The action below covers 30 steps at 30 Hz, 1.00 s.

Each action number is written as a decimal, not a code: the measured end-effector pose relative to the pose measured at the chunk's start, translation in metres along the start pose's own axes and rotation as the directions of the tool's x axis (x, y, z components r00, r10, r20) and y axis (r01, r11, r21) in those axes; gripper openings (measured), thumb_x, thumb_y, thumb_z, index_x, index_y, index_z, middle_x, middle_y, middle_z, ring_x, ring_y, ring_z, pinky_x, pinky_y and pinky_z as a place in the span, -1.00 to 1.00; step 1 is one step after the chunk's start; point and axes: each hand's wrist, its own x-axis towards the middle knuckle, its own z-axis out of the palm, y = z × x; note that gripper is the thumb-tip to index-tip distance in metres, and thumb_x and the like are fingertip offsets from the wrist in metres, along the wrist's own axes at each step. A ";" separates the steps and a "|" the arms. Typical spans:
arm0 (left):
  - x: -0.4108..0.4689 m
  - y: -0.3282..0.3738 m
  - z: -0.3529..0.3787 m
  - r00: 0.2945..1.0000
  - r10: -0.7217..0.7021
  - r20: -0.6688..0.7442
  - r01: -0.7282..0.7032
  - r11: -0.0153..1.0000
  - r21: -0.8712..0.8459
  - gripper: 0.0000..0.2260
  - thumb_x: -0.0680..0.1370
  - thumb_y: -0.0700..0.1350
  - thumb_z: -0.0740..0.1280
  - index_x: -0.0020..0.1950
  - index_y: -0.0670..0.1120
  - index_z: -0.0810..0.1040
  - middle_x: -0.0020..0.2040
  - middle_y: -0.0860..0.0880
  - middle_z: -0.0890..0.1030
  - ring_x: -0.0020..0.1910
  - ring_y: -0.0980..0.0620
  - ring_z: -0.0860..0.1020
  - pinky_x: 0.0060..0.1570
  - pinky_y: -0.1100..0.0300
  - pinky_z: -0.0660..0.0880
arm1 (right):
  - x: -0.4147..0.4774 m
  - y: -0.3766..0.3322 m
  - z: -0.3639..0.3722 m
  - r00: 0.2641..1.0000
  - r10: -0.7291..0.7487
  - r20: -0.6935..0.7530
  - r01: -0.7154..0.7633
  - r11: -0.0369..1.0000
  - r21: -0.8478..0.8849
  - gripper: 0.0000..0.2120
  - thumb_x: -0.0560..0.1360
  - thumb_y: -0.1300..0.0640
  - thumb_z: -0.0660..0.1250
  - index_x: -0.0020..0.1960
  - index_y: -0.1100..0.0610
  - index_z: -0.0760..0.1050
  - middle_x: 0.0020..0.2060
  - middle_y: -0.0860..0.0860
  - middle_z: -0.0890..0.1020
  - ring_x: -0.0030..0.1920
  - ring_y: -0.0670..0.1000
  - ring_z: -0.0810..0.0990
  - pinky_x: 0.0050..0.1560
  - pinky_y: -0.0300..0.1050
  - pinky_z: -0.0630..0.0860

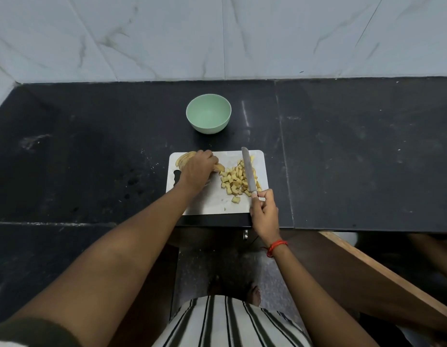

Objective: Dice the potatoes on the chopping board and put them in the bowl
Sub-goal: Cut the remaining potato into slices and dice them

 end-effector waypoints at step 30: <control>-0.080 0.023 0.009 0.900 -0.435 0.026 0.384 0.764 -0.518 -0.78 0.59 0.03 0.42 0.15 -0.07 0.64 0.08 0.05 0.54 -0.09 0.11 0.56 -0.03 0.17 0.51 | 0.002 0.000 0.001 0.999 -0.012 0.041 0.015 0.998 -0.061 -0.88 0.67 -0.01 0.21 -0.04 -0.04 0.36 -0.43 -0.01 0.47 -0.45 -0.10 0.37 -0.48 -0.17 0.28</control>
